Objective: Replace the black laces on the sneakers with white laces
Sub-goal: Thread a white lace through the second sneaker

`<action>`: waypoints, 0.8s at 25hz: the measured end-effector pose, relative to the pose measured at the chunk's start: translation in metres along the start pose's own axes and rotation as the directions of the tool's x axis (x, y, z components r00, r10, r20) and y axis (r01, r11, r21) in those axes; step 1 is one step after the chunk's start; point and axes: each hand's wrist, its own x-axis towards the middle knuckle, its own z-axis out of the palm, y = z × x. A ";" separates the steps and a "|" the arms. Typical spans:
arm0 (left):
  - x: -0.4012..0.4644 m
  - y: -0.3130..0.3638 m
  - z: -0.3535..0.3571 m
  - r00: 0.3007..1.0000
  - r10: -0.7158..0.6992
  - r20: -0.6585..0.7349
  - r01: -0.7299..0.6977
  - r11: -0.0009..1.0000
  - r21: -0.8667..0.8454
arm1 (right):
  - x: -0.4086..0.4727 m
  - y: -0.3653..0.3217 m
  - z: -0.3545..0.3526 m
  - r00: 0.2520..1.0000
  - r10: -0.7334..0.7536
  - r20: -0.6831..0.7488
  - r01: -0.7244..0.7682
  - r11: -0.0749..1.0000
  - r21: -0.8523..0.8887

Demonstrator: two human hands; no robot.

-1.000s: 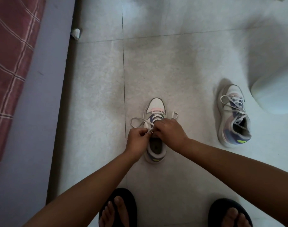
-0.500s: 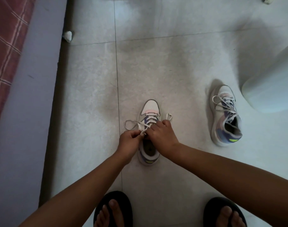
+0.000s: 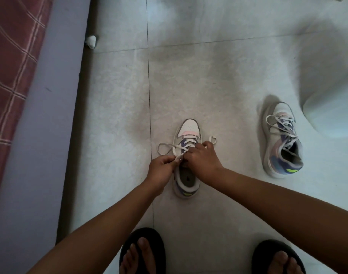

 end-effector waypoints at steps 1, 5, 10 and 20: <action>0.000 0.000 0.000 1.000 -0.011 -0.001 0.010 1.000 -0.017 | -0.002 -0.002 -0.002 1.000 0.018 -0.020 -0.018 1.000 -0.008; 0.001 -0.001 -0.001 0.999 -0.045 0.001 0.045 0.997 -0.060 | -0.006 -0.004 -0.001 0.986 0.043 -0.162 -0.040 0.999 0.021; 0.001 -0.004 -0.002 1.000 -0.007 -0.003 0.007 1.000 -0.004 | -0.014 0.007 0.006 0.914 0.055 -0.403 0.087 0.941 0.326; -0.004 -0.002 -0.002 0.994 0.105 0.015 -0.106 0.991 0.081 | -0.004 0.006 0.011 0.862 -0.085 -0.500 0.295 0.886 0.358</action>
